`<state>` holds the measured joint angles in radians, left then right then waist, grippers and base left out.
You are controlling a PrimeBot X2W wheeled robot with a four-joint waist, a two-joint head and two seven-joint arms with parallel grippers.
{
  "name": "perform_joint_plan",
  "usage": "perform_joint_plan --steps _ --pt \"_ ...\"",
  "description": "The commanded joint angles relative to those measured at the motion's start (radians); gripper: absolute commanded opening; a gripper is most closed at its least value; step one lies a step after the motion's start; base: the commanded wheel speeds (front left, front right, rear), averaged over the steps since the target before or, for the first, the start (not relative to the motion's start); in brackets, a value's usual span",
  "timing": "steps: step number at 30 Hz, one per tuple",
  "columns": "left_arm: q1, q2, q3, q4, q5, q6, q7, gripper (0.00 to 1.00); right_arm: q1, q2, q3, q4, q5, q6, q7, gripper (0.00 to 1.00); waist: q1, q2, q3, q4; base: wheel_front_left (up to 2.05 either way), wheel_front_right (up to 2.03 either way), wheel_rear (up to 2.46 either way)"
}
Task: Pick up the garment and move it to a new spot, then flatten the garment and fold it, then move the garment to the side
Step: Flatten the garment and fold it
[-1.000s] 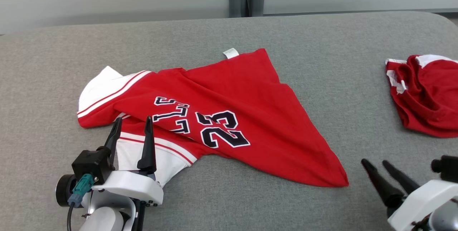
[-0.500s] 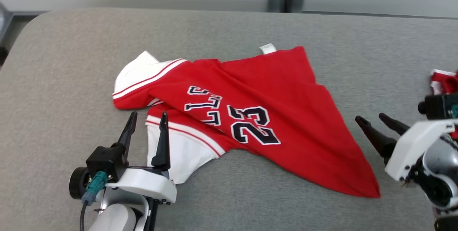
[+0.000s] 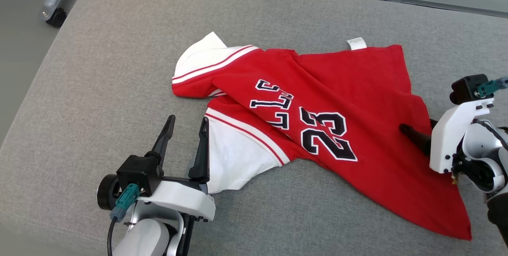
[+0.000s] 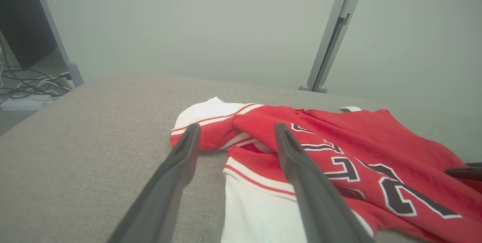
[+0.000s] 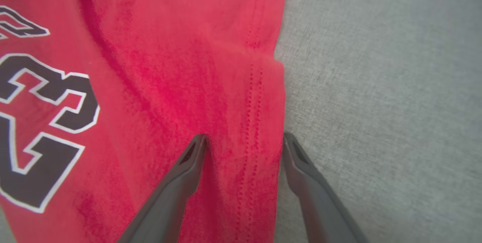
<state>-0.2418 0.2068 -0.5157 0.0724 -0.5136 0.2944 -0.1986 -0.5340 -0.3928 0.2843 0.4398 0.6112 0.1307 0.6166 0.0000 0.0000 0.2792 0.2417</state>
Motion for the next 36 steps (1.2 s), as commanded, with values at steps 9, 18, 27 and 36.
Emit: perform_joint_plan --steps 9,18,27,36 --pt "-0.034 -0.015 0.003 0.013 -0.007 -0.009 -0.022 1.00 -0.082 -0.055 0.111 0.126 -0.008 0.000 0.004 0.12 0.0000 0.0000 0.039 0.037 0.00 0.00 0.00" --pt "-0.041 -0.026 0.005 0.027 -0.011 -0.012 -0.039 1.00 -0.217 -0.080 0.090 0.209 -0.015 -0.001 -0.082 0.00 0.0000 0.0000 0.064 0.050 0.00 0.00 0.00" --pt "-0.061 -0.046 -0.009 0.044 -0.010 -0.030 -0.047 1.00 -0.376 -0.075 0.068 0.318 -0.092 0.000 -0.172 0.00 0.0000 0.0000 0.101 0.072 0.00 0.00 0.00" --pt "-0.075 -0.058 -0.010 0.065 -0.010 -0.039 -0.054 1.00 -0.474 -0.061 0.018 0.468 -0.172 0.000 -0.259 0.00 0.0000 0.0000 0.120 0.098 0.00 0.00 0.00"
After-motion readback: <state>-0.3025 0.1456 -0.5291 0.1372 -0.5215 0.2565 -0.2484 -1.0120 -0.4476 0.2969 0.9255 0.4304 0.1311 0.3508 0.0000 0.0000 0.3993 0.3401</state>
